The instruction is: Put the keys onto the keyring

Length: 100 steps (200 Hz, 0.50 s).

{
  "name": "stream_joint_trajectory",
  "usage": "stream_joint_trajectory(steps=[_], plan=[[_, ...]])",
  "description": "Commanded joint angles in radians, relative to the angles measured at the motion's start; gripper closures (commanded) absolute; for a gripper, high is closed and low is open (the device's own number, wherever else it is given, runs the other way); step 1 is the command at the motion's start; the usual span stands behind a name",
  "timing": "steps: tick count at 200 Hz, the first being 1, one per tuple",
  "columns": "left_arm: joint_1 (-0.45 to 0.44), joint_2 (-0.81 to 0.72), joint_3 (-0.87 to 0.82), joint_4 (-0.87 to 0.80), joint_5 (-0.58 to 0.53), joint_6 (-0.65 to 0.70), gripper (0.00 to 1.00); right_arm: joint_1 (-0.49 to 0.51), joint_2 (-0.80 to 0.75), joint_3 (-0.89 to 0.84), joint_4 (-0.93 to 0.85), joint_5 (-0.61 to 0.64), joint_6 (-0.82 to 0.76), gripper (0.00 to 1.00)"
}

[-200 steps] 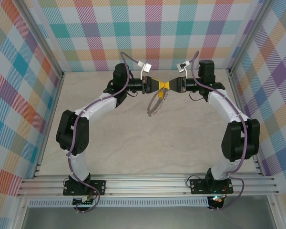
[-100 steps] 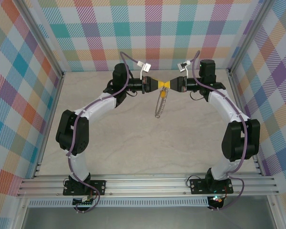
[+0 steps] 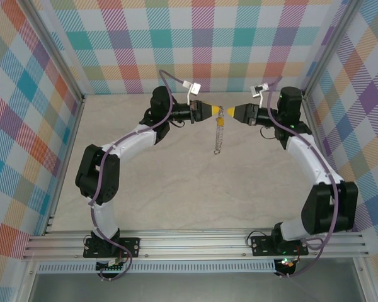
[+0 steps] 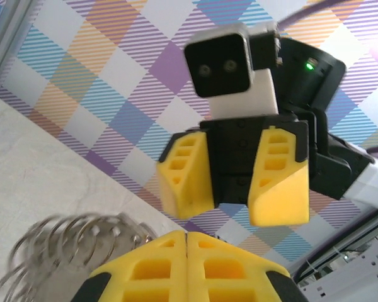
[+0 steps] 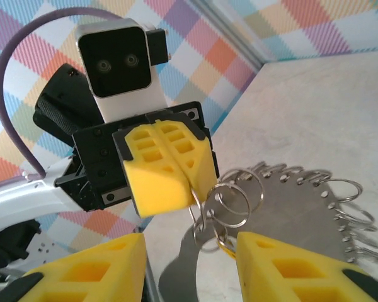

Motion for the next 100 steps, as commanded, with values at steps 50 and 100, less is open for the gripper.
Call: stream_joint_trajectory(steps=[50, 100], plan=[[-0.012, 0.006, -0.014, 0.196, -0.023, -0.096, 1.0, 0.061, -0.061, -0.192, 0.216, 0.256, 0.113, 0.58], [-0.018, 0.008, -0.01, 0.198, -0.037, -0.098, 1.0, 0.111, -0.066, -0.185, 0.225, 0.278, 0.09, 0.57]])
